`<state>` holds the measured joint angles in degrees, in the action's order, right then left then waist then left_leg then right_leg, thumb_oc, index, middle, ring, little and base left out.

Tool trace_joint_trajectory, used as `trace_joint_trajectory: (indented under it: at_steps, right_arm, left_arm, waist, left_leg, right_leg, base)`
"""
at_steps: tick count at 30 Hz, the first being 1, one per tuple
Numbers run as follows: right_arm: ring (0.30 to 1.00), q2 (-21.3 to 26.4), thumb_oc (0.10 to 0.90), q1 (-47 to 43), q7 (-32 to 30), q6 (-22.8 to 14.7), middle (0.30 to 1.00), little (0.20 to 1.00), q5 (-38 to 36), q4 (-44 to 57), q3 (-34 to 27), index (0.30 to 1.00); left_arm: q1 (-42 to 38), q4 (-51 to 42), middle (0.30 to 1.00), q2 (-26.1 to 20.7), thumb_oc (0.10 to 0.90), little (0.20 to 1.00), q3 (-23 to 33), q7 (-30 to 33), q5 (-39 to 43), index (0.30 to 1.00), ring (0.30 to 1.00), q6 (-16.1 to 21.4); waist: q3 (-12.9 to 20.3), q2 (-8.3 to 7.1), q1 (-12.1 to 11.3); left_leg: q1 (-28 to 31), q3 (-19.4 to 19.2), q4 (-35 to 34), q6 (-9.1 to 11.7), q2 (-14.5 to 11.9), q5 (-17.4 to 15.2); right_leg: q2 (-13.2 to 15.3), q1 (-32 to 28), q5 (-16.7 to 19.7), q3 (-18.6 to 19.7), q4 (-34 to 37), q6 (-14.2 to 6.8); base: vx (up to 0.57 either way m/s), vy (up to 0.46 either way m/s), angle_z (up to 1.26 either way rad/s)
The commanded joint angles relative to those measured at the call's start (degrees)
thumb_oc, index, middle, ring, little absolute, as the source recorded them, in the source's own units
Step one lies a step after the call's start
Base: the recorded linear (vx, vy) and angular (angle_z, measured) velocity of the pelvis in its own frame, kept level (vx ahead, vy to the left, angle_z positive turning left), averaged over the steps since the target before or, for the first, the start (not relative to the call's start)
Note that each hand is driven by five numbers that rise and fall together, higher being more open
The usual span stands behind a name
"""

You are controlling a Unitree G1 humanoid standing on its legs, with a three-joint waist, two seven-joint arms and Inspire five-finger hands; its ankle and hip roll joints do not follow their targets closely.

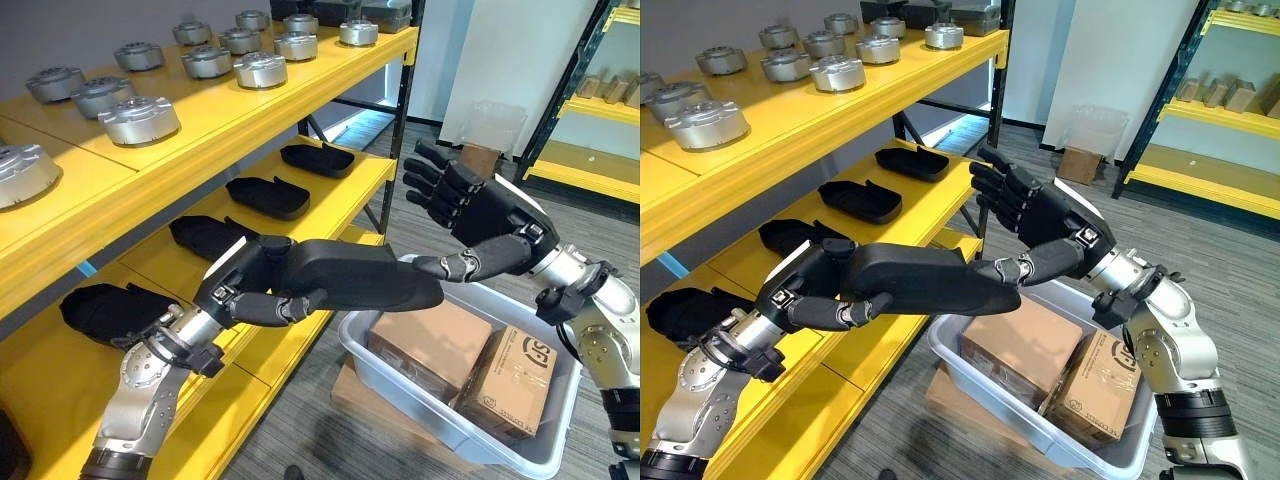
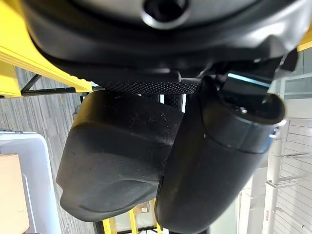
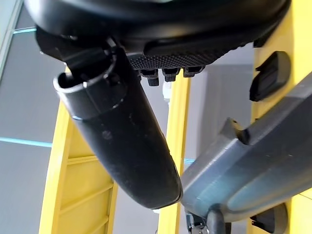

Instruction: Move parts from the plastic box to the shelf.

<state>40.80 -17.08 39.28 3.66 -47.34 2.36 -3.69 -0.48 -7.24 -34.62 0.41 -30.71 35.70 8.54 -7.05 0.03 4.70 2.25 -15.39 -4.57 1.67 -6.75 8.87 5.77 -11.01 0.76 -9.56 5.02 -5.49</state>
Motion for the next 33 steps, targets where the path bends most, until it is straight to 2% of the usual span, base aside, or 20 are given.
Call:
trace_joint_trajectory:
  at_steps: [1, 9, 13, 14, 16, 17, 18, 19, 23, 26, 30, 33]
  right_arm:
    - [1.0, -0.3, 0.9, -4.7, 0.2, -5.6, 1.0, 1.0, -4.4, 5.1, -6.1, 1.0]
    - [1.0, -0.8, 0.9, -4.1, -1.6, -6.0, 1.0, 1.0, -4.6, 5.6, -6.5, 1.0]
    - [1.0, -2.9, 0.9, -0.8, -5.9, -7.2, 1.0, 1.0, -3.4, 5.3, -8.6, 1.0]
    - [1.0, -4.1, 0.9, 0.8, -10.1, -9.6, 1.0, 1.0, -1.8, 5.1, -9.6, 1.0]
    - [1.0, -4.8, 0.9, 1.7, -14.7, -11.4, 1.0, 1.0, 0.3, 4.7, -10.2, 1.0]
    - [1.0, -6.8, 0.9, 3.2, -24.5, -15.2, 1.0, 1.0, 3.9, 4.1, -11.7, 1.0]
    - [1.0, -8.3, 0.9, 3.8, -30.2, -16.6, 1.0, 1.0, 6.0, 3.5, -13.3, 1.0]
    - [1.0, -9.4, 0.9, 4.2, -32.8, -18.2, 1.0, 1.0, 7.3, 3.2, -14.3, 1.0]
    - [1.0, -13.0, 0.9, 6.1, -41.9, -19.4, 1.0, 1.0, 15.0, 5.6, -14.1, 1.0]
    - [1.0, -14.5, 0.9, 6.3, -48.4, -18.3, 1.0, 1.0, 17.9, 6.5, -11.9, 1.0]
    - [1.0, -14.3, 0.9, 5.4, -55.4, -21.0, 1.0, 1.0, 23.7, 5.3, -9.4, 1.0]
    - [1.0, -13.9, 0.9, 5.4, -58.4, -21.8, 1.0, 1.0, 26.6, 5.2, -8.4, 1.0]
  left_arm:
    - [-6.1, -5.7, 0.3, 0.8, 0.4, 0.3, 4.4, 0.4, 6.0, 0.3, 0.3, 5.8]
    - [-6.0, -5.9, 0.3, 0.8, 0.4, 0.3, 4.9, 0.4, 5.2, 0.3, 0.3, 6.4]
    - [-5.6, -6.3, 0.3, 0.7, 0.4, 0.3, 5.5, 0.0, 3.6, 0.3, 0.3, 8.3]
    - [-5.3, -6.8, 0.3, 0.6, 0.4, 0.3, 5.9, 0.1, 2.7, 0.3, 0.3, 9.2]
    - [-5.0, -7.1, 0.3, 0.4, 0.4, 0.3, 6.1, 0.3, 2.0, 0.3, 0.3, 10.0]
    - [-4.5, -7.9, 0.3, -0.1, 0.4, 0.3, 6.6, 1.1, -0.1, 0.3, 0.3, 11.8]
    - [-4.1, -8.4, 0.3, -0.7, 0.4, 0.3, 7.3, 2.0, -2.6, 0.3, 0.3, 13.7]
    - [-3.8, -8.9, 0.3, -1.1, 0.4, 0.3, 7.6, 2.9, -4.2, 0.3, 0.3, 14.9]
    - [-1.6, -12.4, 0.3, -1.5, 0.4, 0.3, 8.5, 4.5, -5.4, 0.3, 0.3, 17.0]
    - [0.4, -14.7, 0.3, -1.5, 0.4, 0.3, 8.4, 5.7, -7.7, 0.3, 0.3, 19.4]
    - [1.8, -16.4, 0.3, -2.0, 0.4, 0.3, 7.6, 9.8, -11.7, 0.3, 0.3, 21.8]
    - [2.4, -17.0, 0.3, -2.1, 0.4, 0.3, 7.5, 13.1, -14.9, 0.3, 0.3, 24.6]
  waist:
    - [3.2, -1.72, -0.2]
    - [3.1, -1.65, -0.1]
    - [3.0, -1.34, 0.2]
    - [3.0, -1.15, 0.3]
    - [2.9, -0.97, 0.4]
    - [2.6, -0.5, 0.7]
    - [2.6, -0.17, 0.9]
    - [2.5, 0.16, 1.0]
    - [1.4, 1.6, 0.5]
    - [0.7, 2.49, -0.3]
    - [-0.1, 3.79, -1.5]
    - [-0.7, 5.13, -2.1]
  left_leg:
    - [7.2, -0.1, 0.1, 2.5, -2.9, -10.1]
    - [7.1, -0.2, 0.1, 2.4, -2.9, -10.0]
    - [7.2, -0.4, 0.1, 2.2, -2.9, -10.1]
    - [7.3, -0.5, 0.1, 2.1, -2.7, -10.2]
    - [7.3, -0.6, 0.1, 2.0, -2.6, -10.2]
    - [7.6, -0.7, 0.3, 1.8, -2.5, -10.6]
    - [7.4, -0.8, 0.3, 1.7, -2.3, -10.5]
    - [7.3, -0.8, 0.4, 1.6, -2.1, -10.5]
    - [6.6, -0.1, 1.3, 1.2, -1.5, -10.8]
    - [5.9, 0.6, 1.9, 1.1, -1.2, -10.8]
    - [4.8, 1.7, 1.7, 1.9, -1.3, -9.7]
    - [3.9, 2.4, 0.7, 2.8, -1.5, -7.9]
  right_leg:
    - [-0.8, 3.3, -0.6, -0.2, -0.5, 1.8]
    - [-0.7, 3.4, -0.7, -0.3, -0.6, 1.9]
    - [-0.5, 3.5, -0.6, -0.3, -0.7, 1.8]
    - [-0.5, 3.5, -0.6, -0.1, -0.8, 1.7]
    - [-0.4, 3.6, -0.6, 0.0, -0.9, 1.7]
    - [-0.4, 3.4, -0.8, 0.3, -1.0, 1.6]
    - [-0.3, 3.7, -0.6, 0.5, -1.1, 1.7]
    - [-0.3, 4.0, -0.6, 0.6, -1.3, 1.7]
    - [0.0, 4.5, -1.1, 0.2, -2.1, 2.1]
    - [0.1, 4.7, -1.3, -0.3, -2.3, 2.3]
    - [0.4, 5.0, -1.8, -1.2, -2.7, 2.7]
    - [0.5, 5.3, -2.1, -2.2, -2.7, 2.9]
  base:
    - [0.0, 0.0, 0.0]
    - [0.0, 0.0, 0.0]
    - [0.0, 0.0, 0.0]
    - [0.0, 0.0, 0.0]
    - [0.0, 0.0, 0.0]
    - [0.0, 0.0, 0.0]
    - [0.01, -0.037, -0.01]
    - [0.0, -0.033, -0.03]
    - [-0.01, -0.035, -0.03]
    - [0.0, -0.066, 0.0]
    - [0.01, -0.05, 0.03]
    - [-0.02, 0.023, 0.09]
